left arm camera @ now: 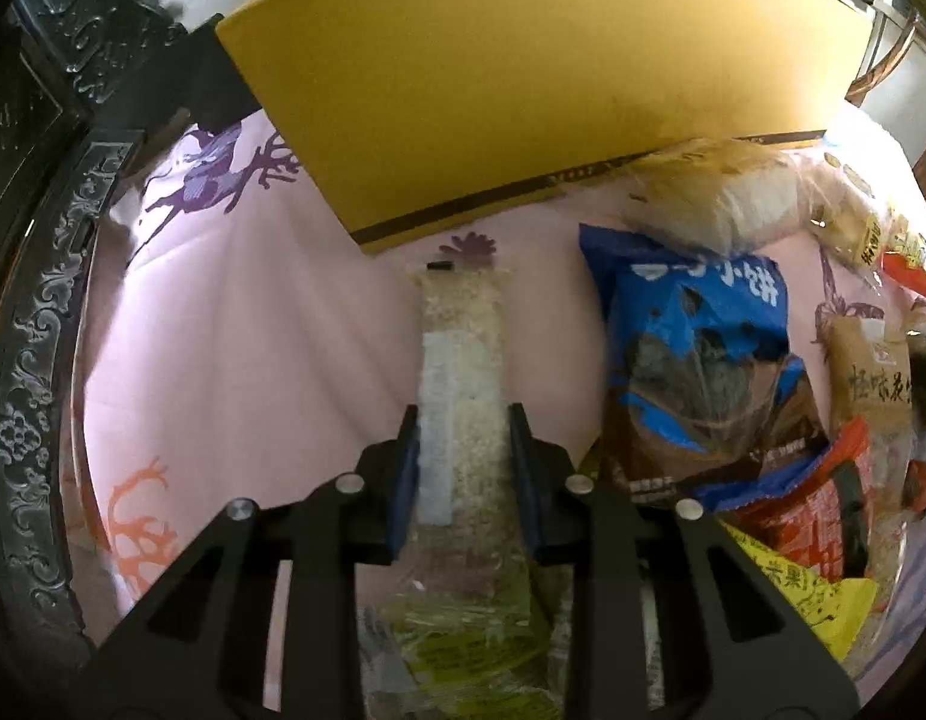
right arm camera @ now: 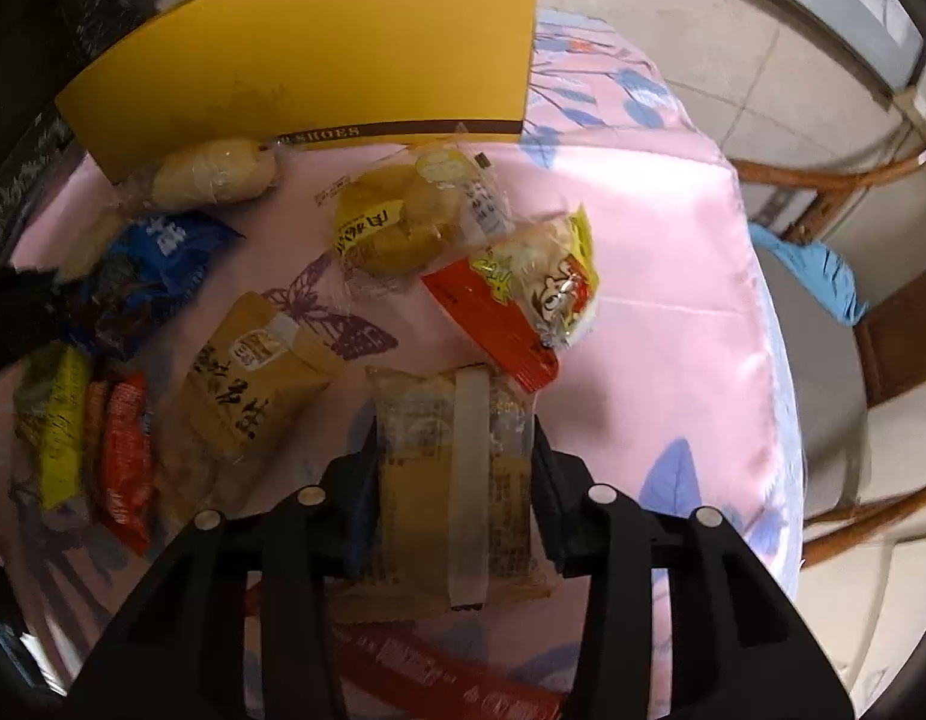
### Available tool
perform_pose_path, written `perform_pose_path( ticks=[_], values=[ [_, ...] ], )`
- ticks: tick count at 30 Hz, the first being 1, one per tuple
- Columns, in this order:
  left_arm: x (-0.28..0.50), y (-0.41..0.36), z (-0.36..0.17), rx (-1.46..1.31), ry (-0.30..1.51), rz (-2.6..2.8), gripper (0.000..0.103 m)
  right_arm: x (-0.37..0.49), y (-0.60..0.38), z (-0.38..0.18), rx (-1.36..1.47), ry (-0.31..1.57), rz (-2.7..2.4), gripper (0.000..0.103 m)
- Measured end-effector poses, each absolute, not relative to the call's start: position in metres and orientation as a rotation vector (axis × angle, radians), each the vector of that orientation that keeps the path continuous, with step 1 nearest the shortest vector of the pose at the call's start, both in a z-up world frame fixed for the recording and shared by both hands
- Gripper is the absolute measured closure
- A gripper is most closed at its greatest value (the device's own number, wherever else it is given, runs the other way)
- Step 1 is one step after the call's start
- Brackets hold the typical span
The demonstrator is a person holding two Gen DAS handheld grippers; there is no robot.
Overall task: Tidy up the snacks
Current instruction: 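Grasp the rice bar pack with left tool while right tool grasps wrapped cake, then lower both held snacks into the yellow box and open both tools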
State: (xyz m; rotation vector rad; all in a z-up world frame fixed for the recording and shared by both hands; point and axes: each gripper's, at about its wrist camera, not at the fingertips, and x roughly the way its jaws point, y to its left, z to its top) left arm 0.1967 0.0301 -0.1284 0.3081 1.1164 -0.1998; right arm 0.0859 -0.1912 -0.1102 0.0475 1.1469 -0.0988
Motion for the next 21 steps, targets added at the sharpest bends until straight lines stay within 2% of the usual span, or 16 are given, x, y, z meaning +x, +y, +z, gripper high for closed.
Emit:
perform_pose_path(
  ticks=[9,18,21],
  values=[
    [0.172,0.038,-0.101,0.265,1.095,-0.192,0.075,0.059,-0.193,-0.061,0.093,1.054,-0.075,0.062],
    [0.119,0.042,-0.031,0.232,0.975,-0.187,0.075,0.036,-0.181,-0.012,0.098,0.928,-0.011,0.062],
    [0.104,0.045,-0.006,0.138,0.964,-0.222,0.075,0.028,-0.178,0.002,0.124,0.89,0.014,0.062]
  ],
)
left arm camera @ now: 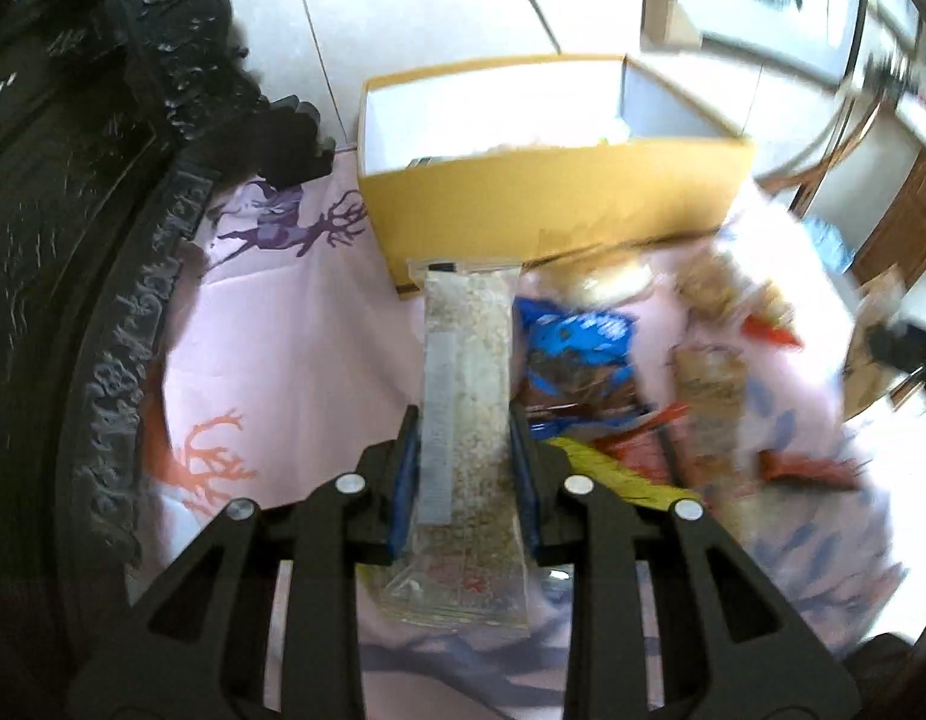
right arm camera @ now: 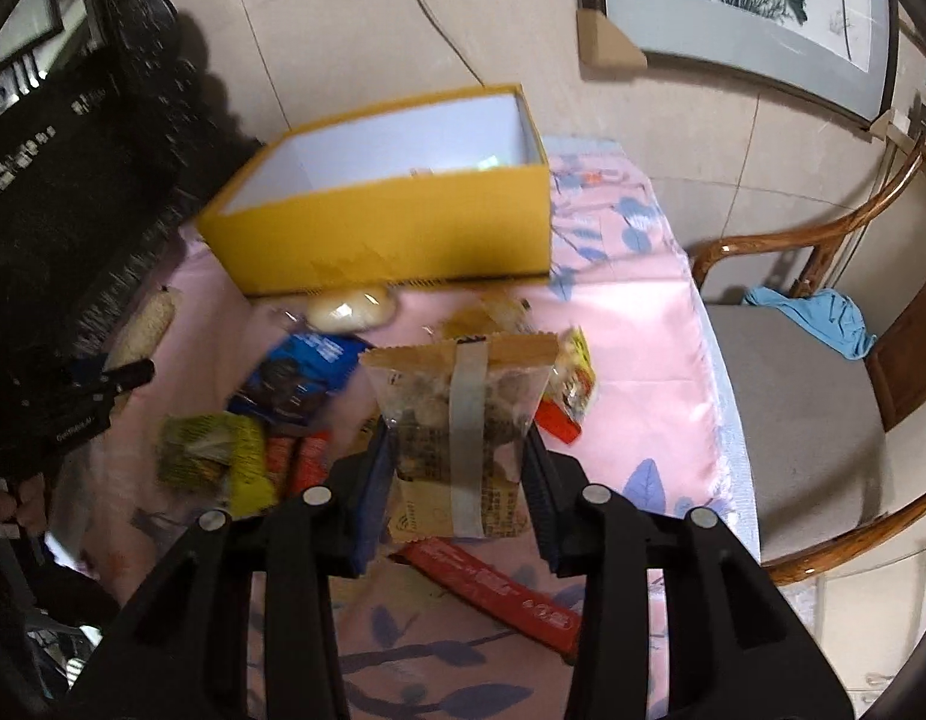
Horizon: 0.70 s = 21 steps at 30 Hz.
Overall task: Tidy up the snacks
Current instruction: 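Lower both held snacks into the yellow box and open both tools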
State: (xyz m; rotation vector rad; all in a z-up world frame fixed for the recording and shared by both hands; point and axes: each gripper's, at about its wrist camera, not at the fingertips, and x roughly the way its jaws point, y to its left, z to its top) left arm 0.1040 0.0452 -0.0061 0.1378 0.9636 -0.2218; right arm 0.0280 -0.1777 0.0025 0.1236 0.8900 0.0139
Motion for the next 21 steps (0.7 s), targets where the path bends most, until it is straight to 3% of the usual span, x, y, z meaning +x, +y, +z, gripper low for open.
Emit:
perform_pose_path(
  ticks=[10,21],
  values=[
    [0.106,0.039,0.067,0.113,0.838,-0.199,0.075,0.038,-0.18,0.074,0.151,0.711,0.079,0.062],
    [0.2,0.015,0.12,0.136,0.682,-0.153,0.075,0.151,-0.18,0.144,0.091,0.517,0.139,0.063]
  ],
)
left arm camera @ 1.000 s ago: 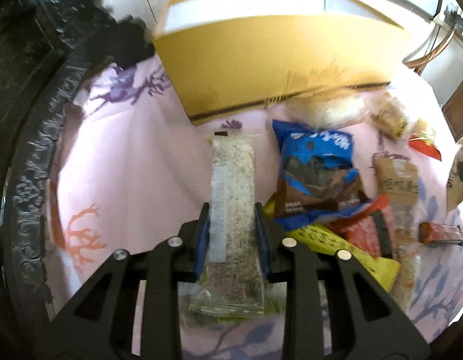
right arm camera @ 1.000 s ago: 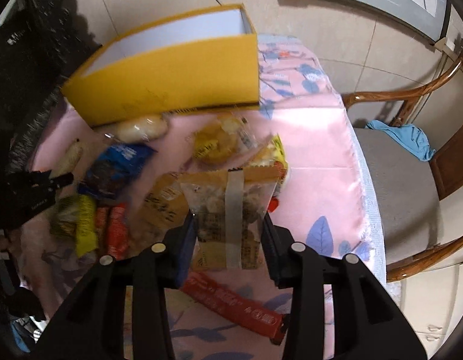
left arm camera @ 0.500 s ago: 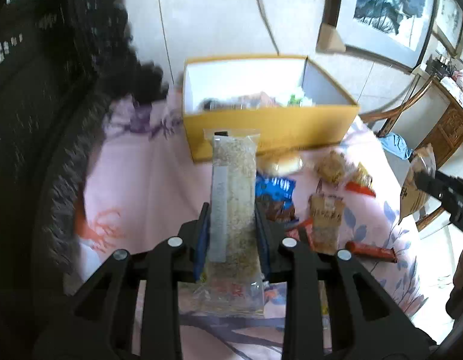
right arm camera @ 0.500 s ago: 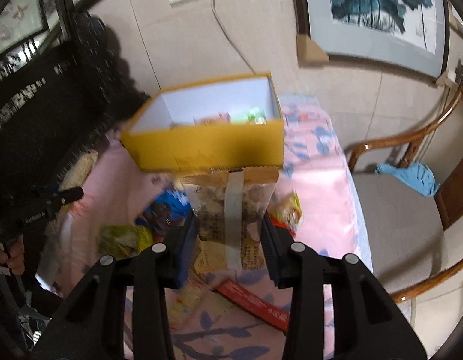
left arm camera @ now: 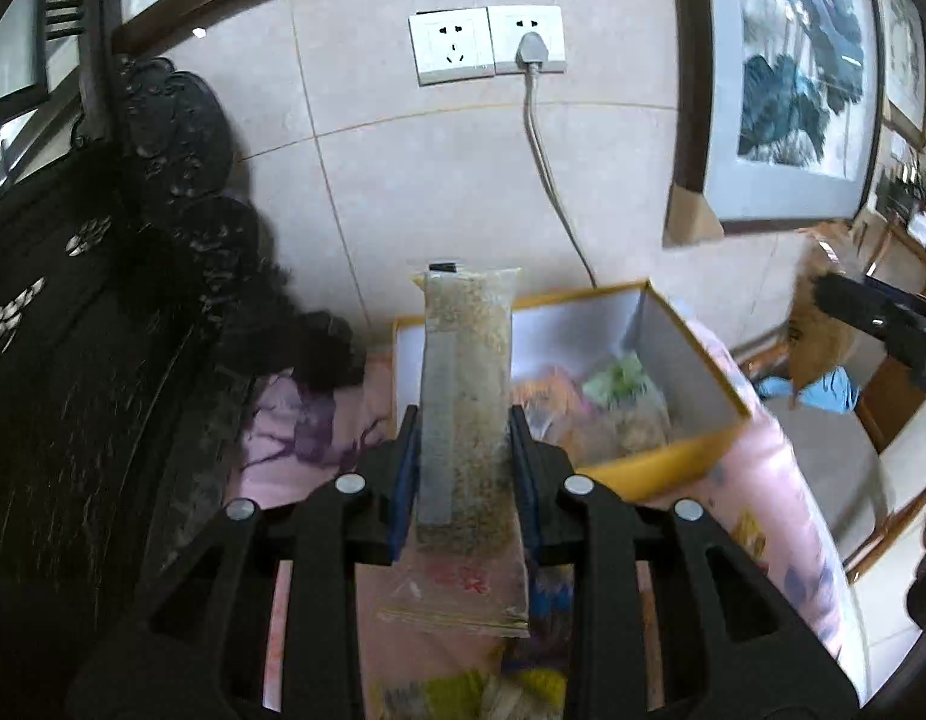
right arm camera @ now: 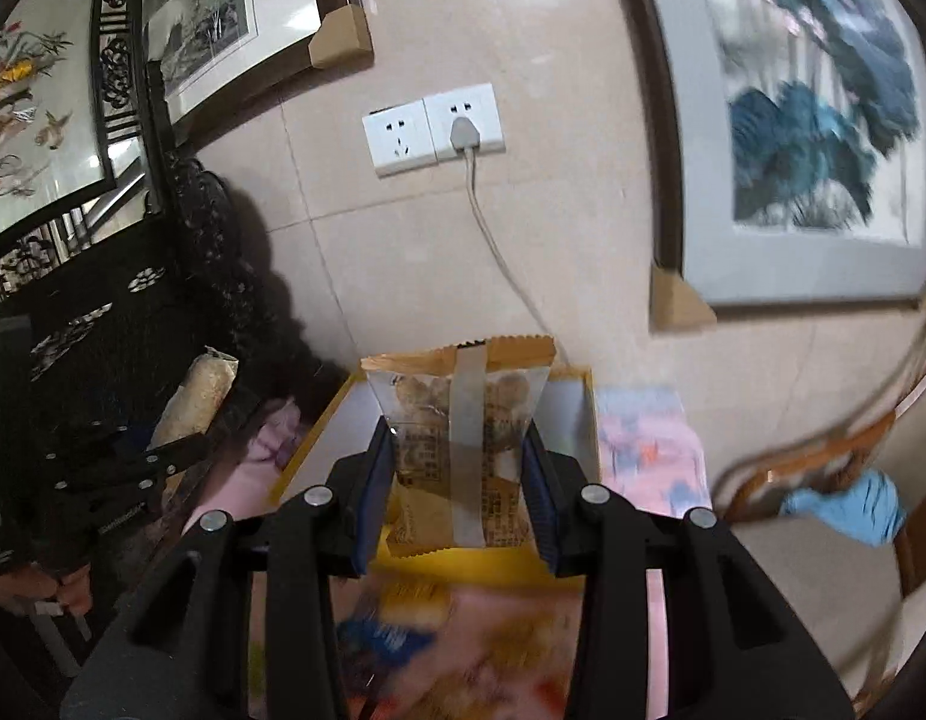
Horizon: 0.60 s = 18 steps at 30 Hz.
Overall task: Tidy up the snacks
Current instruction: 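Lower both held snacks into the yellow box and open both tools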
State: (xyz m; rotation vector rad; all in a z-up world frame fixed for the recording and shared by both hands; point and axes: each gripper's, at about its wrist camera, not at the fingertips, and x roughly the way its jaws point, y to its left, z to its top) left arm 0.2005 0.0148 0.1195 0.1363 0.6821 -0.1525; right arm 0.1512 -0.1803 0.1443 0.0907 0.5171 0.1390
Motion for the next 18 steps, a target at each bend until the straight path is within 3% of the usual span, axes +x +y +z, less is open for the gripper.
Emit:
perform_pose_path(
  ticks=[6,7,8,9,10,13,18],
  values=[
    [0.26,0.001,0.099,0.142,0.694,-0.146,0.074,0.22,-0.192,0.129,0.092,0.516,0.173,0.062],
    [0.267,0.001,0.094,0.131,0.698,-0.14,0.067,0.231,-0.192,0.124,0.08,0.539,0.192,0.06],
    [0.274,0.002,0.089,0.124,0.695,-0.106,0.026,0.241,-0.191,0.117,0.069,0.571,0.208,0.036],
    [0.275,0.002,0.086,0.133,0.698,-0.054,0.004,0.252,-0.189,0.107,0.05,0.627,0.205,0.008],
    [0.275,0.005,0.082,0.144,0.686,0.026,0.002,0.256,-0.187,0.102,0.032,0.662,0.187,0.002],
    [0.262,0.013,0.072,0.165,0.679,0.103,0.002,0.24,-0.184,0.091,0.011,0.642,0.175,0.001],
    [0.222,0.037,0.05,0.094,0.82,0.111,0.002,0.193,-0.182,0.077,0.032,0.751,0.17,0.001]
  ],
)
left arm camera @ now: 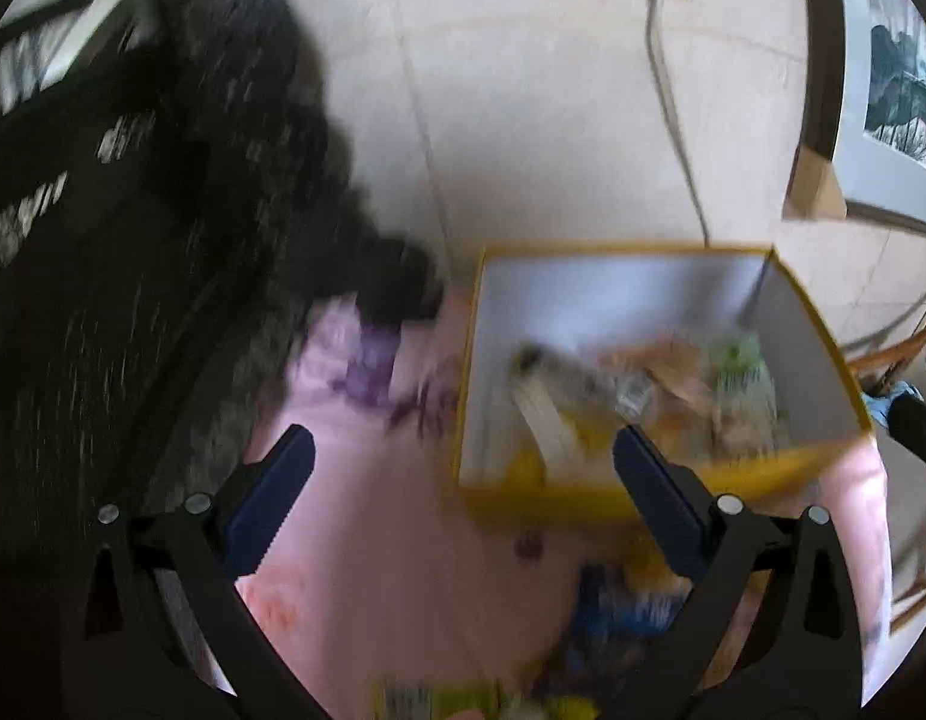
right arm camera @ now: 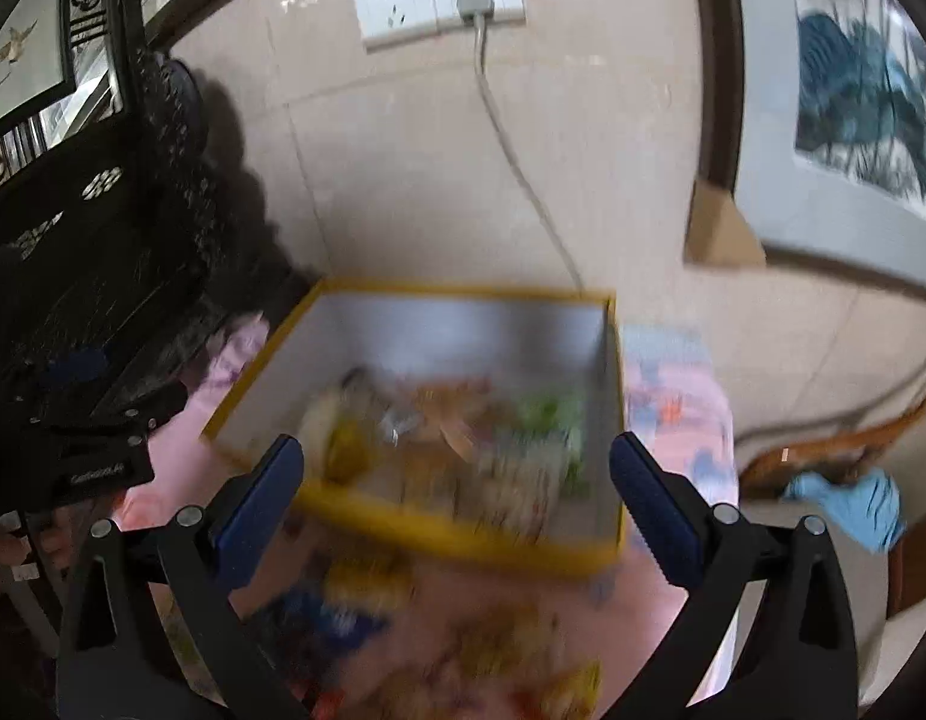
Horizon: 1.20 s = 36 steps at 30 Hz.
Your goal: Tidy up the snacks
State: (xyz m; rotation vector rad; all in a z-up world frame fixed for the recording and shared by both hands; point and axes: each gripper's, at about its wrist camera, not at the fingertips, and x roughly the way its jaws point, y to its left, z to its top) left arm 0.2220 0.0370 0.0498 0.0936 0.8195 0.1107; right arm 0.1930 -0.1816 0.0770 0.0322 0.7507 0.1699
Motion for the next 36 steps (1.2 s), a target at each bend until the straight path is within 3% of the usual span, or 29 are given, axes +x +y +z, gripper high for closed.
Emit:
perform_pose_path(
  ticks=[5,10,16,17,18,19,20,21,22,23,25,29,31,32,33,34,36],
  values=[
    [0.166,0.065,0.018,0.064,0.919,0.138,0.002,0.136,-0.182,0.06,0.036,0.842,0.103,0.001],
    [0.117,0.085,-0.044,0.107,1.101,0.158,0.002,0.097,-0.173,-0.015,0.162,1.091,0.094,0.001],
    [0.074,0.1,-0.093,0.094,1.267,0.161,0.002,0.106,-0.152,-0.079,0.326,1.157,0.005,0.001],
    [0.068,0.099,-0.094,0.092,1.269,0.153,0.002,0.11,-0.149,-0.084,0.34,1.142,-0.01,0.006],
    [0.062,0.097,-0.095,0.092,1.267,0.132,0.002,0.113,-0.145,-0.091,0.321,1.098,-0.042,0.035],
    [0.058,0.092,-0.093,0.1,1.261,0.112,0.002,0.116,-0.139,-0.097,0.263,1.085,-0.085,0.05],
    [0.054,0.087,-0.093,0.123,1.24,0.09,0.002,0.119,-0.135,-0.105,0.215,1.104,-0.125,0.053],
    [0.05,0.084,-0.094,0.15,1.217,0.084,0.002,0.118,-0.136,-0.106,0.256,1.093,-0.121,0.079],
    [0.047,0.079,-0.095,0.207,1.177,0.089,0.002,0.116,-0.139,-0.103,0.315,1.11,-0.102,0.096],
    [0.047,0.076,-0.094,0.246,1.146,0.092,0.002,0.114,-0.144,-0.097,0.381,1.127,-0.067,0.103],
    [0.052,0.068,-0.098,0.325,1.1,0.106,0.002,0.098,-0.155,-0.056,0.485,1.067,0.024,0.103],
    [0.076,0.062,-0.099,0.218,1.068,0.013,0.002,0.055,-0.155,0.071,0.279,0.798,0.093,0.101],
    [0.092,0.06,-0.115,0.138,1.094,-0.02,0.002,0.037,-0.157,0.114,0.239,0.746,0.166,0.049],
    [0.098,0.059,-0.127,0.116,1.129,-0.036,0.004,0.03,-0.156,0.124,0.222,0.738,0.162,0.002],
    [0.095,0.06,-0.129,0.046,1.09,-0.064,0.008,0.018,-0.156,0.13,0.202,0.72,0.126,0.001],
    [0.094,0.059,-0.129,0.037,1.08,-0.088,0.019,0.011,-0.154,0.131,0.192,0.703,0.107,0.001],
    [0.091,0.048,-0.12,0.107,1.087,-0.164,0.052,0.004,-0.151,0.116,0.168,0.723,0.099,0.001]
  ],
)
